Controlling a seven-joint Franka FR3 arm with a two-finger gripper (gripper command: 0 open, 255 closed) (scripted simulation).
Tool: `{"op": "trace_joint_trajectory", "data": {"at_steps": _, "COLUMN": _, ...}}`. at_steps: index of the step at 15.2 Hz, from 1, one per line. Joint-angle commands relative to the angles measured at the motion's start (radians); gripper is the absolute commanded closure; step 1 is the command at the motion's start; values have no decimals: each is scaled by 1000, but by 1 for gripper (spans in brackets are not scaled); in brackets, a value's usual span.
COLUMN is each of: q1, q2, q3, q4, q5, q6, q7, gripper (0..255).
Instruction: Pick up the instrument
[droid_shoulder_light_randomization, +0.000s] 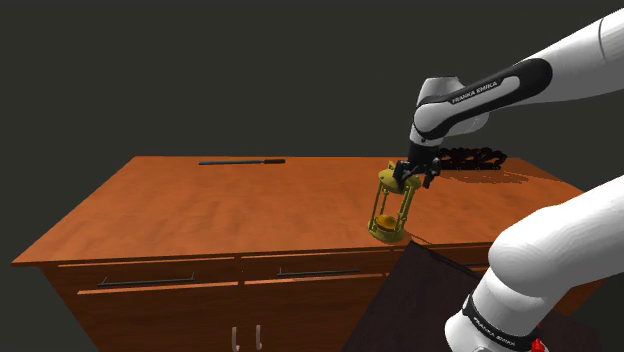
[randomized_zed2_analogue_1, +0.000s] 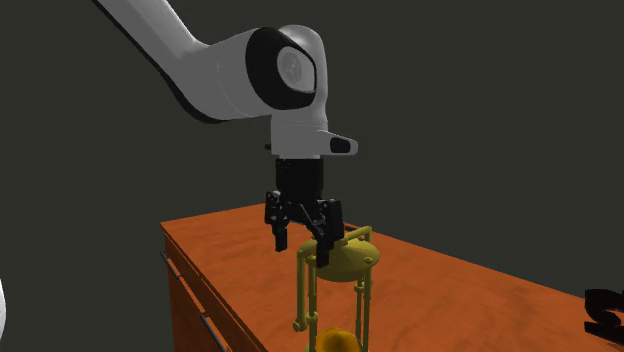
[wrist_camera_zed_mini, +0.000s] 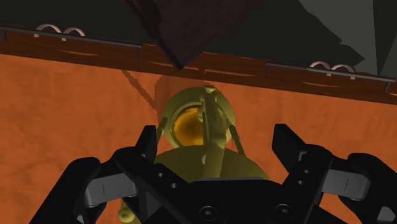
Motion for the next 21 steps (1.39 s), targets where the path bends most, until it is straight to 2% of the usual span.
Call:
{"op": "trace_joint_trajectory", "data": {"at_steps": 1, "q1": -1, "q2": 18, "q3": -5, "q4": -20, "q5": -3, "q6": 38, "q7": 0, "gripper": 0}}
{"op": "trace_joint_trajectory", "data": {"at_steps": 4, "q1": -1, "q2": 33, "q3": -8, "q4": -31, "q5": -4, "q6": 65, "q7": 0, "gripper": 0}}
{"op": "trace_joint_trajectory", "data": {"at_steps": 5, "q1": -1, "q2": 33, "q3": -9, "q4": -32, "q5": -5, "q6": 65, "q7": 0, "gripper": 255}}
{"op": "trace_joint_trajectory", "data": {"at_steps": 14, "q1": -1, "q2": 33, "q3": -8, "q4": -31, "q5": -4, "q6": 65, "q7": 0, "gripper": 255}}
{"op": "trace_joint_trajectory", "data": {"at_steps": 21, "q1": -1, "q2": -29, "q3": 6, "q4": 24, "q5": 2, "q6": -52, "q7": -1, "gripper": 255}}
